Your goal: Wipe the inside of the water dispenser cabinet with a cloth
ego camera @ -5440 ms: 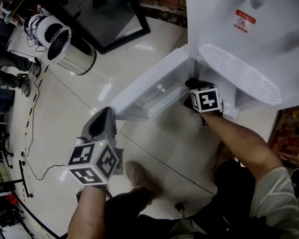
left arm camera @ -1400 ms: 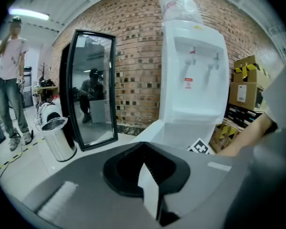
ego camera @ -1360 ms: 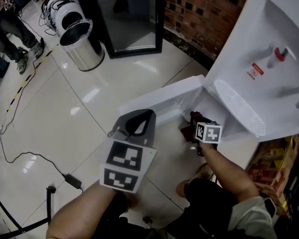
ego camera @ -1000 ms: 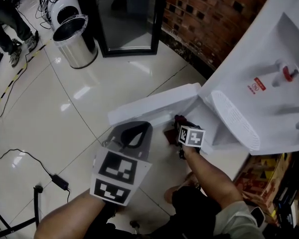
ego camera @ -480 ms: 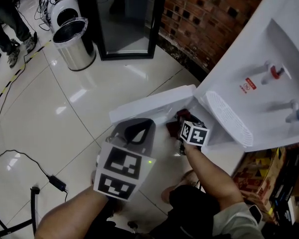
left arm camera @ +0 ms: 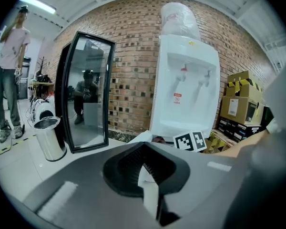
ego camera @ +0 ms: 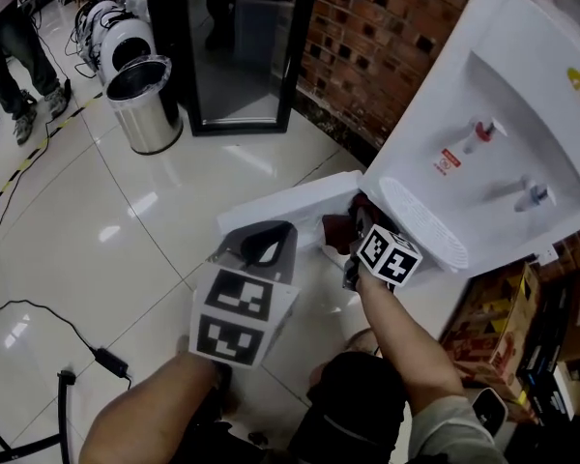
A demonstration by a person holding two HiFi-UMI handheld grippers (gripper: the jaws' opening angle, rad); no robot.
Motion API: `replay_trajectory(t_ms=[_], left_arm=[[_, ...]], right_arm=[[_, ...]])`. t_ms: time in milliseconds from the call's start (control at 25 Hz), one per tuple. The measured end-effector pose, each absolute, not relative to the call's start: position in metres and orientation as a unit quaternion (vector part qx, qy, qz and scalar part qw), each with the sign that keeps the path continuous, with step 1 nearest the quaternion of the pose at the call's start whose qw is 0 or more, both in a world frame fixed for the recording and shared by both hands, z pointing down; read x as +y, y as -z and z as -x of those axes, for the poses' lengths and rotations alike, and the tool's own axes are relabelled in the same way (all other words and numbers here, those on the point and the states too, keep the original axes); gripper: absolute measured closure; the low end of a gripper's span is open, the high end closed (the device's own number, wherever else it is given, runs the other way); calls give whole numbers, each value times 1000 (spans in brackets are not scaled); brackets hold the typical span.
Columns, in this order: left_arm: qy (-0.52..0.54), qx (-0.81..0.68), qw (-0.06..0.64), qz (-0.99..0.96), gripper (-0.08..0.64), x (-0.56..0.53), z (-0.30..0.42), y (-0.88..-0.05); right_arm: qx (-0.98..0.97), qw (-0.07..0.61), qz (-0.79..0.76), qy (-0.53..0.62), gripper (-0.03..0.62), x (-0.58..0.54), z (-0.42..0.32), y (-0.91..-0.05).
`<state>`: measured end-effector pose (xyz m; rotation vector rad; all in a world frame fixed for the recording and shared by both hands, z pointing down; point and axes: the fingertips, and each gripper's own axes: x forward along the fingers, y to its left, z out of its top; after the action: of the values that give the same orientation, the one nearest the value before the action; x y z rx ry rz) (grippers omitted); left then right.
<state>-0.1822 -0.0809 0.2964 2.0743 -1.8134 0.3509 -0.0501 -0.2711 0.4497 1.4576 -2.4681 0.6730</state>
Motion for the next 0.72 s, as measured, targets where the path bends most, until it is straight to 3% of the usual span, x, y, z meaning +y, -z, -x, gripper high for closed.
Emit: replay_trajectory(t_ms=[160, 720], left_arm=[[-110, -638, 178, -741, 560, -78, 175, -286], [-98, -599, 160, -778, 560, -94, 126, -272]], right_arm=[[-829, 45, -498, -250, 486, -266, 51, -426], [-782, 10, -571, -250, 486, -243, -55, -418]])
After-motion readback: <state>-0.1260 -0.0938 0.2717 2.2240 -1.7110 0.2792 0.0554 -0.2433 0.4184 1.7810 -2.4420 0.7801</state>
